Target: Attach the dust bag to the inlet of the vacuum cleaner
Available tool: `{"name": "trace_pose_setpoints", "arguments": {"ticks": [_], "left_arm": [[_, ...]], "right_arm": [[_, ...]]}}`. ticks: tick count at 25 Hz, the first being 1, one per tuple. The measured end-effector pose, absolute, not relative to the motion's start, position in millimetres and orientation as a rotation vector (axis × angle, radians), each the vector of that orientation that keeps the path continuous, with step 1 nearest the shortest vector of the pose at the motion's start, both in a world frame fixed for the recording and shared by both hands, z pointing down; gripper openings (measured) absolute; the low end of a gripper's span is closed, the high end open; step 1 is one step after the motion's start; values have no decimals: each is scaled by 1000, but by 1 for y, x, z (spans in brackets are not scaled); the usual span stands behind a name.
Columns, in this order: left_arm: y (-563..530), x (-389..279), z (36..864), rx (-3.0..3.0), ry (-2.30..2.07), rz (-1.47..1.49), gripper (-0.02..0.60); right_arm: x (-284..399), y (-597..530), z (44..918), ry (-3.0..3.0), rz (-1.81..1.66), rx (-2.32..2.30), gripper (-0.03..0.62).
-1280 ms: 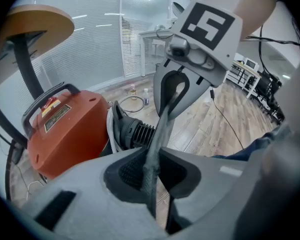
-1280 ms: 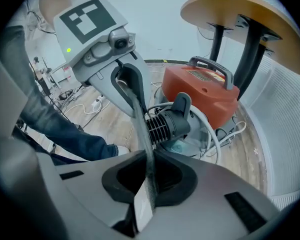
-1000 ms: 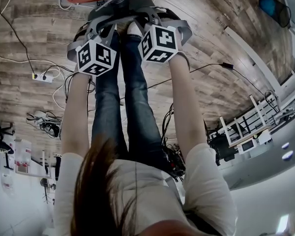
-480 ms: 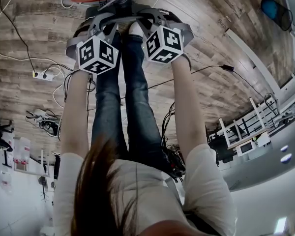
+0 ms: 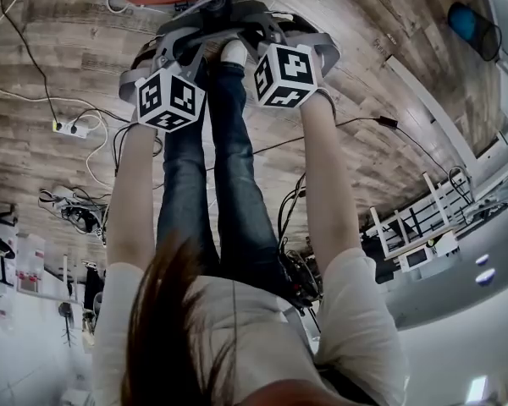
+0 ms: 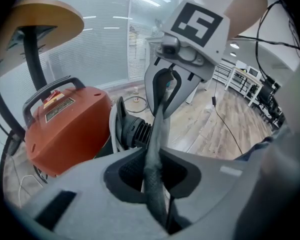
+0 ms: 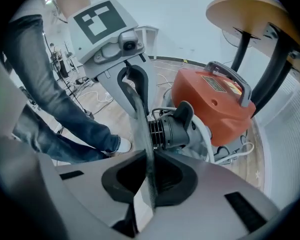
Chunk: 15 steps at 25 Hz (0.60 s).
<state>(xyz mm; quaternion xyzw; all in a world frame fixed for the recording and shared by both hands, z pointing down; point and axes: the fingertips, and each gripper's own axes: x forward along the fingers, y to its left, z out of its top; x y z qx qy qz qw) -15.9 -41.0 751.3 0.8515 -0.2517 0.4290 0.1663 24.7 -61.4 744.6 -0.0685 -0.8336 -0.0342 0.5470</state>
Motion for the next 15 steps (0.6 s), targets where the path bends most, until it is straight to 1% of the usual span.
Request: {"name": "trace_pose_setpoints", "arguments": {"ticks": [10,15], "left_arm": [[-53,-12,746,2442,-520,1352,60],[-52,-13,749,2439,-619,1278,63]], "right_arm": [[31,-61,747,-2081,154,58,35],[29,-63,748,-2029,58,-47,35]]}}
